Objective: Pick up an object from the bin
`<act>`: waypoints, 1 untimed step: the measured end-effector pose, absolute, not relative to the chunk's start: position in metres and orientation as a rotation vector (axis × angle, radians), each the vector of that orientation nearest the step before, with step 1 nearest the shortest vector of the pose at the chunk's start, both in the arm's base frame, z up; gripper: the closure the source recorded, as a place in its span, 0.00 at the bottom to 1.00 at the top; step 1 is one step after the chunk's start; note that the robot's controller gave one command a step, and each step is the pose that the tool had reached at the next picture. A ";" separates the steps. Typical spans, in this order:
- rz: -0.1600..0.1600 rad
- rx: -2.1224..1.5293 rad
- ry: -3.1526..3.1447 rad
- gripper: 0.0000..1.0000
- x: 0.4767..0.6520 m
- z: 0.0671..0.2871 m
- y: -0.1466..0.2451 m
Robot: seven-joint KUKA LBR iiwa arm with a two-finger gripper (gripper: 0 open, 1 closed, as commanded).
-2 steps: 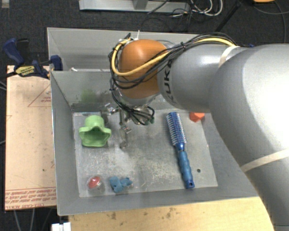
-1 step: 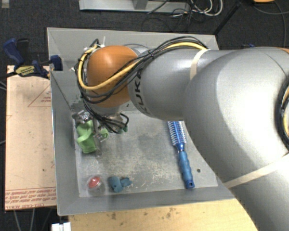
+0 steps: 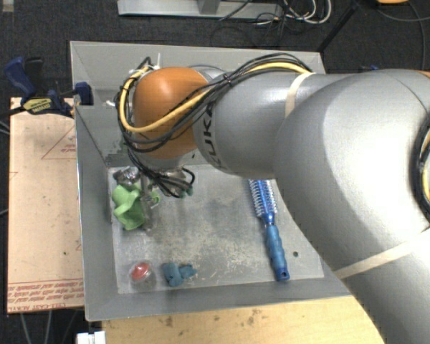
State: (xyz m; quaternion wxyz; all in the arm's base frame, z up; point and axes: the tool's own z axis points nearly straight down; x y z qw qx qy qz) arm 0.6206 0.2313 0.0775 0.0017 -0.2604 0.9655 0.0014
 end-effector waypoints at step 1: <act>0.001 -0.790 3.027 1.00 0.638 0.259 0.192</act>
Offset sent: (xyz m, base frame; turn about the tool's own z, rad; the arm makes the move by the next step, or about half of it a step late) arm 0.0144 -0.0395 0.1760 0.0120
